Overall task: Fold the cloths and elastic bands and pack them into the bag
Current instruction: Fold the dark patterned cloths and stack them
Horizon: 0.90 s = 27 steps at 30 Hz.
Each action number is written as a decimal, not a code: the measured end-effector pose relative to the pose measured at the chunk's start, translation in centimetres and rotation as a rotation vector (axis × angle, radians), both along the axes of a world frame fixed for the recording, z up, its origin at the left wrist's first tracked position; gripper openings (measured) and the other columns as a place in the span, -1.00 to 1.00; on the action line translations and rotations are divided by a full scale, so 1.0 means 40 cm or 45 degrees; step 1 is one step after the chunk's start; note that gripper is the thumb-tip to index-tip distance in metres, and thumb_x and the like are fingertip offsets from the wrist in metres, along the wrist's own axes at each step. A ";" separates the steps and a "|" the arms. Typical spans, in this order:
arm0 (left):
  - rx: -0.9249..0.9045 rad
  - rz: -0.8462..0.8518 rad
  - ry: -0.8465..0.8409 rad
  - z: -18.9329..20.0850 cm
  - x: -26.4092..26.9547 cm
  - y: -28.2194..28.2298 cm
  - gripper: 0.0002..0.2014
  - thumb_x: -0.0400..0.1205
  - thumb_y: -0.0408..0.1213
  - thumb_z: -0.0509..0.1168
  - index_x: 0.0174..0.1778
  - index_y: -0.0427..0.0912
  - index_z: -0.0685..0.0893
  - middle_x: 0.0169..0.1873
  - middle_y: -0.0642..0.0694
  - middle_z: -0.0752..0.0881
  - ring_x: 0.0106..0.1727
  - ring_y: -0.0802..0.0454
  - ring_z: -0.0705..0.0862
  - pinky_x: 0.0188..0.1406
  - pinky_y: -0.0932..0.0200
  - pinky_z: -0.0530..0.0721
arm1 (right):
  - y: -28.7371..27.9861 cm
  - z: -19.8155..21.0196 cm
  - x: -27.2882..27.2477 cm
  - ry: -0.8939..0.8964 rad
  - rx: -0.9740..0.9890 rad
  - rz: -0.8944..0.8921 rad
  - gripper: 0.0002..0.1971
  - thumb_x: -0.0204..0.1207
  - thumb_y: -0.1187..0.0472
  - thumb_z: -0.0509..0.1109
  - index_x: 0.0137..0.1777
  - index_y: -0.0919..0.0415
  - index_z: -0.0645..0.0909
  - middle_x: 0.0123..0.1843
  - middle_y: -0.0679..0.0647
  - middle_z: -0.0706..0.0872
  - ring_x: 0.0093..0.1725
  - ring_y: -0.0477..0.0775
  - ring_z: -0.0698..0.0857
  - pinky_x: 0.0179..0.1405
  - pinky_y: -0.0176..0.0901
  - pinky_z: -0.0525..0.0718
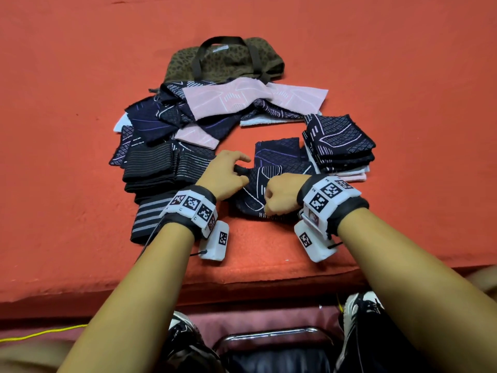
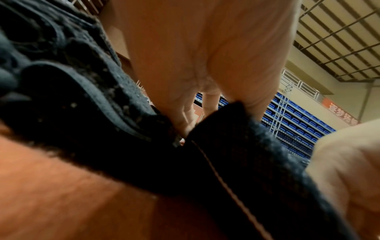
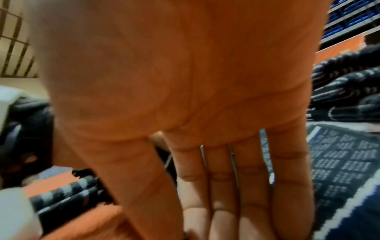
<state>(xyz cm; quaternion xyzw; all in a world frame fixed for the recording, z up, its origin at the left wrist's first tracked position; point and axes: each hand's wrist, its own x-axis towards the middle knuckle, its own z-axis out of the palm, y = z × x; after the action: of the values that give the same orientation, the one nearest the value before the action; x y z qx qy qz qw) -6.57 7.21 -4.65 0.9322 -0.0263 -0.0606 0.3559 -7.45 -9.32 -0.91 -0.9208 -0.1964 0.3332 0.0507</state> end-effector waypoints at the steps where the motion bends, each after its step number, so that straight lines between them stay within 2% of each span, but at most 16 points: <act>1: 0.032 -0.024 0.024 0.002 -0.001 -0.001 -0.52 0.48 -0.42 0.39 0.34 -0.04 0.65 0.33 -0.13 0.56 0.09 -0.07 0.70 0.30 0.07 0.63 | -0.005 -0.003 0.008 -0.033 0.035 -0.035 -0.77 0.48 0.06 0.35 -0.16 0.20 0.76 -0.22 0.08 0.79 -0.16 0.10 0.75 -0.19 -0.17 0.69; 3: 0.117 -0.053 0.052 0.005 -0.001 0.000 -0.48 0.50 -0.42 0.35 0.41 -0.05 0.62 0.36 -0.10 0.61 0.18 -0.04 0.67 0.34 0.16 0.56 | -0.014 -0.009 0.022 -0.223 0.113 -0.106 -0.78 0.51 0.03 0.34 -0.09 0.17 0.70 -0.07 0.12 0.76 -0.07 0.16 0.72 -0.05 -0.04 0.73; 5: 0.201 -0.093 0.062 0.007 0.001 -0.003 -0.47 0.52 -0.43 0.32 0.44 -0.06 0.61 0.36 -0.09 0.67 0.30 -0.05 0.64 0.39 0.23 0.48 | -0.017 -0.023 0.029 -0.444 0.201 -0.173 -0.80 0.52 0.09 0.33 0.07 0.15 0.59 0.12 0.13 0.67 0.07 0.21 0.67 0.07 0.09 0.70; 6: 0.232 -0.115 0.068 0.006 0.002 -0.005 -0.46 0.52 -0.43 0.31 0.45 -0.07 0.61 0.35 -0.09 0.69 0.34 -0.06 0.62 0.42 0.23 0.45 | -0.019 -0.033 0.029 -0.520 0.256 -0.194 -0.75 0.52 0.12 0.33 0.17 0.15 0.53 0.21 0.14 0.59 0.15 0.23 0.62 0.12 0.13 0.67; 9: 0.314 -0.160 0.079 0.005 0.003 -0.013 -0.45 0.52 -0.41 0.31 0.49 -0.06 0.59 0.35 -0.15 0.69 0.42 -0.16 0.55 0.52 0.08 0.43 | -0.027 -0.060 0.027 -0.597 0.305 -0.173 -0.57 0.56 0.13 0.32 0.41 0.15 0.38 0.39 0.14 0.47 0.38 0.25 0.42 0.27 0.15 0.56; 13: 0.320 -0.166 0.090 -0.001 0.003 -0.011 -0.43 0.51 -0.36 0.36 0.49 -0.01 0.58 0.34 -0.12 0.70 0.46 -0.16 0.51 0.55 0.01 0.41 | -0.041 -0.063 0.029 -0.554 0.194 -0.148 -0.64 0.65 0.07 0.24 0.38 0.18 0.45 0.35 0.16 0.57 0.42 0.22 0.43 0.30 0.17 0.56; 17: 0.306 -0.178 0.103 0.006 0.002 -0.005 -0.41 0.48 -0.38 0.40 0.47 0.01 0.60 0.35 -0.09 0.69 0.42 -0.12 0.55 0.52 0.04 0.44 | -0.048 -0.026 0.041 -0.569 0.021 -0.183 -0.69 0.63 0.13 0.26 0.34 0.15 0.54 0.27 0.17 0.65 0.36 0.25 0.51 0.11 0.13 0.61; 19: 0.275 -0.138 0.069 0.012 0.001 -0.001 -0.45 0.48 -0.39 0.42 0.42 0.02 0.65 0.32 -0.11 0.67 0.34 -0.08 0.60 0.42 0.15 0.49 | -0.045 -0.018 0.041 -0.583 0.000 -0.201 -0.74 0.61 0.16 0.29 0.26 0.18 0.56 0.23 0.18 0.66 0.31 0.27 0.55 0.01 0.08 0.58; 21: 0.262 -0.079 0.020 0.019 -0.002 0.003 -0.52 0.50 -0.39 0.43 0.36 -0.02 0.68 0.24 -0.12 0.62 0.22 -0.04 0.63 0.27 0.28 0.45 | -0.038 -0.016 0.032 -0.629 0.041 -0.231 -0.73 0.60 0.18 0.29 0.27 0.19 0.53 0.26 0.18 0.62 0.35 0.27 0.50 0.01 0.07 0.55; 23: 0.264 -0.020 -0.019 0.026 -0.003 0.007 -0.59 0.50 -0.37 0.43 0.28 -0.04 0.71 0.13 -0.10 0.57 0.06 0.01 0.62 0.16 0.30 0.44 | -0.033 -0.018 0.024 -0.664 0.121 -0.276 -0.62 0.56 0.21 0.32 0.36 0.22 0.46 0.36 0.20 0.52 0.42 0.28 0.41 0.15 0.14 0.58; 25: 0.293 0.035 -0.041 0.030 -0.001 0.011 -0.68 0.49 -0.33 0.44 0.16 -0.03 0.73 0.05 -0.10 0.60 -0.01 -0.02 0.62 0.14 0.21 0.53 | -0.025 -0.016 0.023 -0.658 0.212 -0.311 -0.58 0.51 0.25 0.35 0.36 0.25 0.42 0.36 0.24 0.47 0.38 0.31 0.44 0.18 0.16 0.60; 27: 0.346 0.103 -0.039 0.029 0.001 0.018 -0.80 0.48 -0.27 0.44 0.01 -0.02 0.72 -0.06 -0.09 0.67 0.00 -0.10 0.66 0.10 0.11 0.61 | -0.012 -0.016 0.015 -0.641 0.258 -0.293 -0.63 0.50 0.27 0.33 0.30 0.26 0.44 0.30 0.26 0.48 0.28 0.34 0.54 0.12 0.15 0.62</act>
<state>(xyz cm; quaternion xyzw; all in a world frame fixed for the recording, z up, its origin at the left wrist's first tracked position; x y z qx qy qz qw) -6.52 7.91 -3.47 0.9729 0.0142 -0.0350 0.2281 -6.85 -9.80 -1.56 -0.9810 -0.1293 0.0649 0.1294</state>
